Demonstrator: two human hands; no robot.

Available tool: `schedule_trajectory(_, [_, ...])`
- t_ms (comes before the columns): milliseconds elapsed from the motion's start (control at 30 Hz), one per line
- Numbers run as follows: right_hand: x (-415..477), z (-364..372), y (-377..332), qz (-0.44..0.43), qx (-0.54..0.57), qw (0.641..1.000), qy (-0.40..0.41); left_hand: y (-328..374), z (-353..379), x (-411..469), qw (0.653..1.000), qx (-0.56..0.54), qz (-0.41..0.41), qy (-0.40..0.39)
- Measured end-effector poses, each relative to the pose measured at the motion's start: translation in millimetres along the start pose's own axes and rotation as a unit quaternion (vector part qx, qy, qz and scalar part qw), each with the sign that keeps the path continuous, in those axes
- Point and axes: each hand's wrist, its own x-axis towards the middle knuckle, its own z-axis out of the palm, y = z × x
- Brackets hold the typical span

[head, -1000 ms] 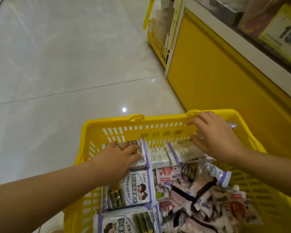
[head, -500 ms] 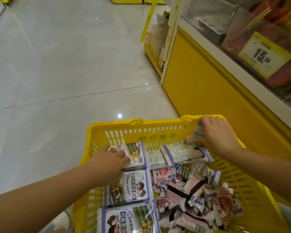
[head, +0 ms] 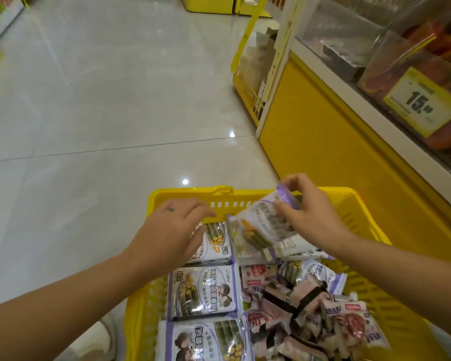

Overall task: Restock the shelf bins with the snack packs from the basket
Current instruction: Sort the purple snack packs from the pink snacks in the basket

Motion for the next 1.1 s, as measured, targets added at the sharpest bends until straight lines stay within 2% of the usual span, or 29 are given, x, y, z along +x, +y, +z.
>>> schedule_trajectory(33, [1,16,-7,0.054,0.103,0.993,-0.022,0,-3,2,0.999,-0.010,-0.002,0.037])
schedule_trajectory(67, [3,32,-9,0.098,0.161,0.981,-0.051,1,-5,3,0.998,-0.020,-0.003,0.053])
schedule_trajectory(133, [8,53,-3,0.120,0.132,0.976,-0.127,2,-3,2,0.999,-0.021,-0.001,0.034])
schedule_trajectory(200, [12,56,14,0.099,0.047,0.978,-0.178,5,4,-2,0.997,0.014,-0.009,-0.074])
schedule_trajectory(267, [15,43,39,0.068,-0.089,0.974,-0.196,7,14,-9,0.971,0.054,-0.035,-0.229])
schedule_trajectory(300, [14,35,55,0.058,-0.170,0.959,-0.217,6,20,-13,0.952,0.071,-0.042,-0.296])
schedule_trajectory(367, [11,22,84,0.059,-0.320,0.903,-0.280,5,27,-18,0.911,0.122,-0.027,-0.393])
schedule_trajectory(467, [6,16,122,0.008,-0.483,0.810,-0.333,4,32,-19,0.893,0.157,-0.022,-0.421])
schedule_trajectory(533, [5,18,139,-0.048,-0.531,0.787,-0.312,3,32,-18,0.888,0.169,-0.033,-0.426])
schedule_trajectory(733, [8,20,164,-0.106,-0.547,0.791,-0.254,2,33,-20,0.880,0.221,-0.042,-0.419])
schedule_trajectory(933, [6,2,148,-0.140,-0.514,0.818,-0.218,-1,30,-15,0.876,0.264,-0.026,-0.402])
schedule_trajectory(1000, [4,-8,132,-0.136,-0.486,0.841,-0.194,-1,27,-11,0.867,0.285,-0.033,-0.408])
schedule_trajectory(1100, [3,-24,104,-0.129,-0.361,0.910,-0.157,-2,18,-9,0.868,0.285,-0.057,-0.402])
